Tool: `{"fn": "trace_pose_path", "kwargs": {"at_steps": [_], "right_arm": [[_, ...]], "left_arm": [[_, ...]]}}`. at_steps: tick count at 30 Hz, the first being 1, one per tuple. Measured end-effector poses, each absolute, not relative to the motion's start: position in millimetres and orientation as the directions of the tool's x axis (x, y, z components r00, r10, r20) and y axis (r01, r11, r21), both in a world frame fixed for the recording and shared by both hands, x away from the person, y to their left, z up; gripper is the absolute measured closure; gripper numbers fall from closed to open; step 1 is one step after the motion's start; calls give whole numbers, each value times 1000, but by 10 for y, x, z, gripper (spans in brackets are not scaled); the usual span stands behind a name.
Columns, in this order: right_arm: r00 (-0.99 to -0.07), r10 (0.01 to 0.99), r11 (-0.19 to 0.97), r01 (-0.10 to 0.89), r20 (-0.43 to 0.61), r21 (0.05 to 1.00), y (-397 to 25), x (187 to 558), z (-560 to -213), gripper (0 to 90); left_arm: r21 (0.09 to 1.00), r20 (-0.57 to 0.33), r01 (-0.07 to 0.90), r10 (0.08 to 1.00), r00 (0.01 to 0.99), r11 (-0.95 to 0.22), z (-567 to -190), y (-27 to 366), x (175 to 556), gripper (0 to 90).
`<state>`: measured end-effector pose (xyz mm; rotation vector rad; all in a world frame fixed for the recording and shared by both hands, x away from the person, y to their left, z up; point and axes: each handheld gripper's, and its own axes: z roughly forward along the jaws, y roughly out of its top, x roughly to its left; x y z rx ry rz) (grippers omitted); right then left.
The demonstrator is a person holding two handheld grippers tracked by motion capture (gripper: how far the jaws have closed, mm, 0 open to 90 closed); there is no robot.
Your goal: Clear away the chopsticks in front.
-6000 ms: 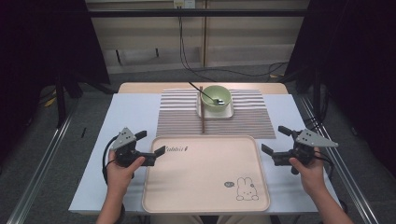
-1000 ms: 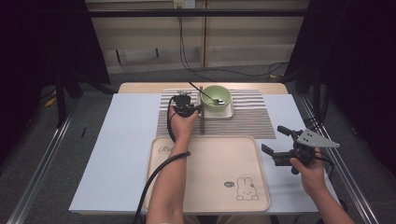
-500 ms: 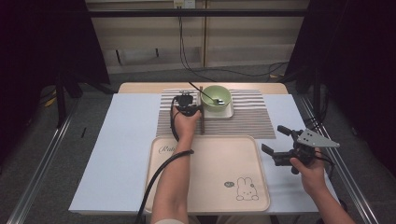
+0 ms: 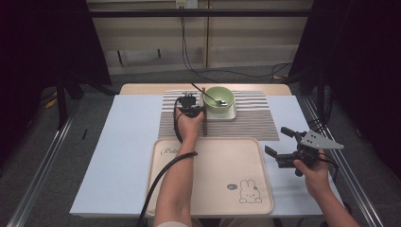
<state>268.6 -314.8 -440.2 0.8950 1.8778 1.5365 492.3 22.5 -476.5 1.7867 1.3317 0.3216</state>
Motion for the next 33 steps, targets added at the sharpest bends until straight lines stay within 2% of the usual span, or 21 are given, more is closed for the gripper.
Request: {"fn": "trace_pose_path", "kwargs": {"at_steps": [33], "right_arm": [[-629, 778, 129, 149, -6, 980, -3156, 2683, -4396, 31]], "left_arm": [[730, -268, 681, 897, 353, -50, -4776, 236, 4953, 732]]}}
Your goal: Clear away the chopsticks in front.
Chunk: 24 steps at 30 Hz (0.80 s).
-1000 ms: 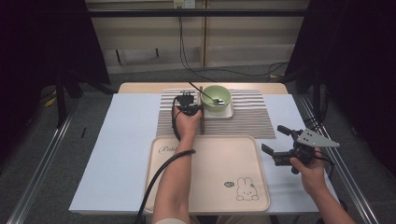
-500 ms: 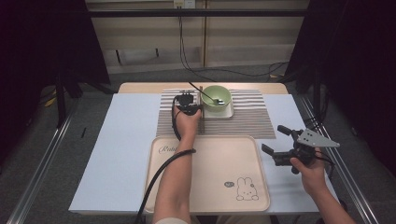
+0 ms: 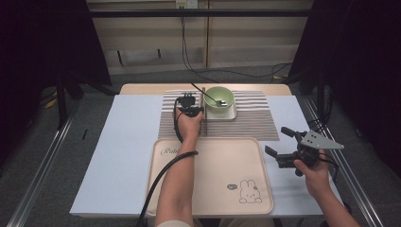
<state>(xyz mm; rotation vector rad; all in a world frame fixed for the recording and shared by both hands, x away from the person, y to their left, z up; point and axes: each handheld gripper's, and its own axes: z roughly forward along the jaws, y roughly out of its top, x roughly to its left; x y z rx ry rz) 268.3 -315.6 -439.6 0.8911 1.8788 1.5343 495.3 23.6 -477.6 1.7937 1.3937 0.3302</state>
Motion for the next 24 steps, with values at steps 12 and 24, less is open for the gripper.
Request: {"fn": "trace_pose_path", "kwargs": {"at_steps": [12, 24], "right_arm": [[-629, 778, 131, 149, -8, 980, -3154, 2687, -4398, 31], [-630, 776, 129, 154, -3, 980, -3162, 2687, -4399, 31]], "left_arm": [[704, -295, 710, 899, 323, -24, -4784, 259, 4967, 788], [675, -356, 737, 891, 281, 37, -4753, 308, 4960, 849]]}}
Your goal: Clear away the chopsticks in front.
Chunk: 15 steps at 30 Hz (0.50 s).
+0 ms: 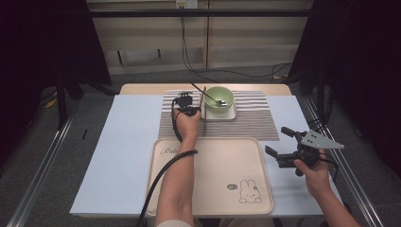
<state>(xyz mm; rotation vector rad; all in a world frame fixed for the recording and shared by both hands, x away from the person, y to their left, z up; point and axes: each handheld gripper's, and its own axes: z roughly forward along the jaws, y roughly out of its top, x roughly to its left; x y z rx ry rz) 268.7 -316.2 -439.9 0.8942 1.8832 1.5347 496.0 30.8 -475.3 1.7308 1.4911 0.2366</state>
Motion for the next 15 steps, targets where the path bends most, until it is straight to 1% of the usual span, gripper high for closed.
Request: {"fn": "trace_pose_path", "kwargs": {"at_steps": [10, 15], "right_arm": [[-624, 781, 129, 148, -8, 980, -3169, 2688, -4394, 31], [-623, 782, 123, 149, -3, 981, -3175, 2688, -4396, 30]], "left_arm": [[666, -391, 739, 892, 228, 103, -4641, 425, 4913, 851], [675, -406, 727, 886, 223, 127, -4533, 546, 4844, 851]]}}
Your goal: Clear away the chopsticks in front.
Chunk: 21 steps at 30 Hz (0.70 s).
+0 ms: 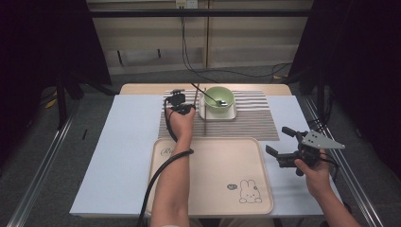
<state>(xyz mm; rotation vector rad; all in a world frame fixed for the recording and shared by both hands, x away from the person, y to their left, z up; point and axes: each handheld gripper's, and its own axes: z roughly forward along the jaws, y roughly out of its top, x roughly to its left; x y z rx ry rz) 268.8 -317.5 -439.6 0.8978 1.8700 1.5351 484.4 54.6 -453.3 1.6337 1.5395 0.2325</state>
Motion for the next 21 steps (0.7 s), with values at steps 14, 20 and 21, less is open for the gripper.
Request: {"fn": "trace_pose_path", "kwargs": {"at_steps": [14, 20, 21], "right_arm": [[-622, 783, 121, 154, 2, 981, -3166, 2697, -4395, 29], [-627, 779, 126, 150, -5, 981, -3163, 2701, -4399, 30], [-627, 779, 128, 151, -5, 980, -3163, 2700, -4398, 30]], "left_arm": [[691, -431, 701, 879, 202, 178, -4339, 885, 4603, 851], [697, -435, 695, 874, 217, 175, -4284, 1002, 4498, 851], [702, -430, 692, 874, 224, 168, -4272, 1019, 4481, 851]]}}
